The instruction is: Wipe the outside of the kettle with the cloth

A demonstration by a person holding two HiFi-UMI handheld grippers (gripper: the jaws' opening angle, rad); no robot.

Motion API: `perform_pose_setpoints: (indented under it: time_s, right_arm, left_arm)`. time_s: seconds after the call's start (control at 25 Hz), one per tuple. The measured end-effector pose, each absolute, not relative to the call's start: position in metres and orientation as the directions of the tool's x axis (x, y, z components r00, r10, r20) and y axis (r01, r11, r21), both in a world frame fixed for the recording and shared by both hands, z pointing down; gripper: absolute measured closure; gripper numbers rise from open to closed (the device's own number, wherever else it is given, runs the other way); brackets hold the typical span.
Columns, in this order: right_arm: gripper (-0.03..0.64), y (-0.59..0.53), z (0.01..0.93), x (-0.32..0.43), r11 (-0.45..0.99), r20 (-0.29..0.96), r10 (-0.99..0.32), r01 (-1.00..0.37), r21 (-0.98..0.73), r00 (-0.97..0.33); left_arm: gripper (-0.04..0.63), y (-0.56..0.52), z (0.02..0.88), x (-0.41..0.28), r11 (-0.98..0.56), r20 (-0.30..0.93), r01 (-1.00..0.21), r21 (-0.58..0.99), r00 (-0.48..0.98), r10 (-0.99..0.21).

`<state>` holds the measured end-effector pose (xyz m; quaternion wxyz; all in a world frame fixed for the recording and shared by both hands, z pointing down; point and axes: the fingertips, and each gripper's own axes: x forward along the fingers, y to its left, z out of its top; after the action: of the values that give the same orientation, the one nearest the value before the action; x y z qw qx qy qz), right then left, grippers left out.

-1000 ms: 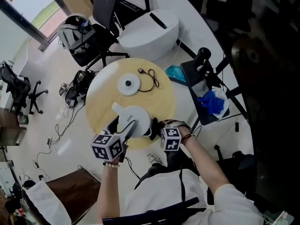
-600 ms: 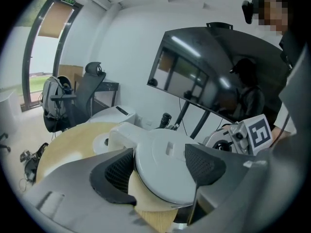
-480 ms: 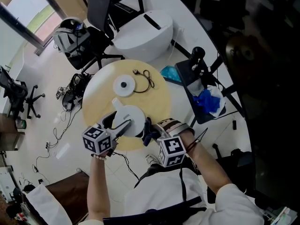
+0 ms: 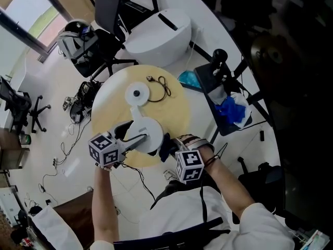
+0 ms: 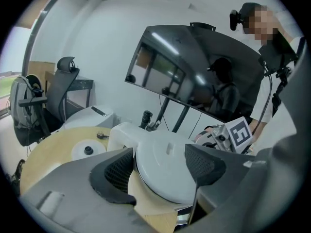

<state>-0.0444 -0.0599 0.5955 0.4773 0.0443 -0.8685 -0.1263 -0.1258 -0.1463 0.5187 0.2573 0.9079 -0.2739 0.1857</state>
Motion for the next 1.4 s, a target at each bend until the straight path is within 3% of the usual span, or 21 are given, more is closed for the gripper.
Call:
perform_pose_setpoints:
  time_s: [0.68, 1.04, 1.4]
  right_arm:
    - [0.552, -0.071, 0.736, -0.043, 0.994, 0.870, 0.022, -0.081, -0.071, -0.493]
    - [0.552, -0.078, 0.619, -0.050, 0.993, 0.764, 0.004, -0.085, -0.077, -0.645]
    - [0.552, -0.079, 0.546, -0.053, 0.996, 0.766, -0.049, -0.091, -0.012, -0.642]
  left_arm:
    - [0.261, -0.141, 0.521, -0.123, -0.847, 0.569, -0.409, 0.340, 0.806, -0.161]
    - [0.262, -0.144, 0.523, -0.126, -0.890, 0.656, -0.360, 0.279, 0.749, -0.097]
    - [0.262, -0.142, 0.527, -0.128, -0.910, 0.822, -0.360, 0.208, 0.568, -0.037]
